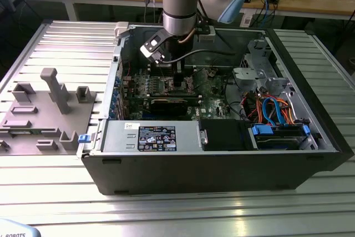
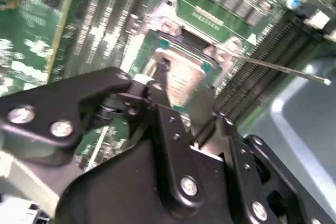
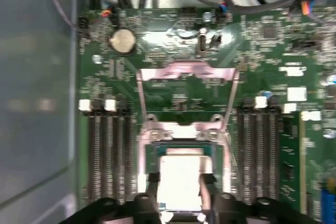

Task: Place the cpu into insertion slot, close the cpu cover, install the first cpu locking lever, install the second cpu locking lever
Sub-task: 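Place the cpu into insertion slot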

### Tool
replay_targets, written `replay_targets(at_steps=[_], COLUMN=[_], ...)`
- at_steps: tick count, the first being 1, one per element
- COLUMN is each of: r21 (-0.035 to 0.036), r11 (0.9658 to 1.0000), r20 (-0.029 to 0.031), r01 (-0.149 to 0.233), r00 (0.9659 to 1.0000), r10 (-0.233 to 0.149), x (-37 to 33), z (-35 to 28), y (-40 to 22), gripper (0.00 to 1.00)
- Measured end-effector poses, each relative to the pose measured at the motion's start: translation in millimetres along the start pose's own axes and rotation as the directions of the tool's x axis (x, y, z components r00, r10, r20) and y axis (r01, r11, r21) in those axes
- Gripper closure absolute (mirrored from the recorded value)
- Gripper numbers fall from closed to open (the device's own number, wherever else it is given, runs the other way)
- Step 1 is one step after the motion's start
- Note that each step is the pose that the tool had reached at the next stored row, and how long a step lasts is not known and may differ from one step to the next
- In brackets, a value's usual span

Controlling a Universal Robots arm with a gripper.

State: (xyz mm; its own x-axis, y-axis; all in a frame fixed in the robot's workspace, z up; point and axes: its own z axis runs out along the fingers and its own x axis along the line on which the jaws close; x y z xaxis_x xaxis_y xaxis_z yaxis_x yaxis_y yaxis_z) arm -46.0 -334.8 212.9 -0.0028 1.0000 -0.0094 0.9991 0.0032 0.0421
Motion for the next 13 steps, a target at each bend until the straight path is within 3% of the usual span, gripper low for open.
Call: replay_targets(at_steps=[1, 2, 5, 13], r21=[0.0000, 0.0001, -0.0009, 0.0047], r11=[1.0000, 0.9997, 0.9937, 0.9928], r20=[0.0173, 0.0308, 0.0280, 0.0289], r01=[0.006, 0.024, 0.112, 0.120], r00=[0.9998, 0.9992, 0.9934, 0.9924], r10=[-0.006, -0.024, -0.112, -0.120], x=[0.0, 0.0, 0.0, -1.4], z=[0.0, 0.1, 0.5, 6.1], y=[0.0, 0.0, 0.0, 4.0], gripper=[0.65, 0.71, 0.89, 0.89])
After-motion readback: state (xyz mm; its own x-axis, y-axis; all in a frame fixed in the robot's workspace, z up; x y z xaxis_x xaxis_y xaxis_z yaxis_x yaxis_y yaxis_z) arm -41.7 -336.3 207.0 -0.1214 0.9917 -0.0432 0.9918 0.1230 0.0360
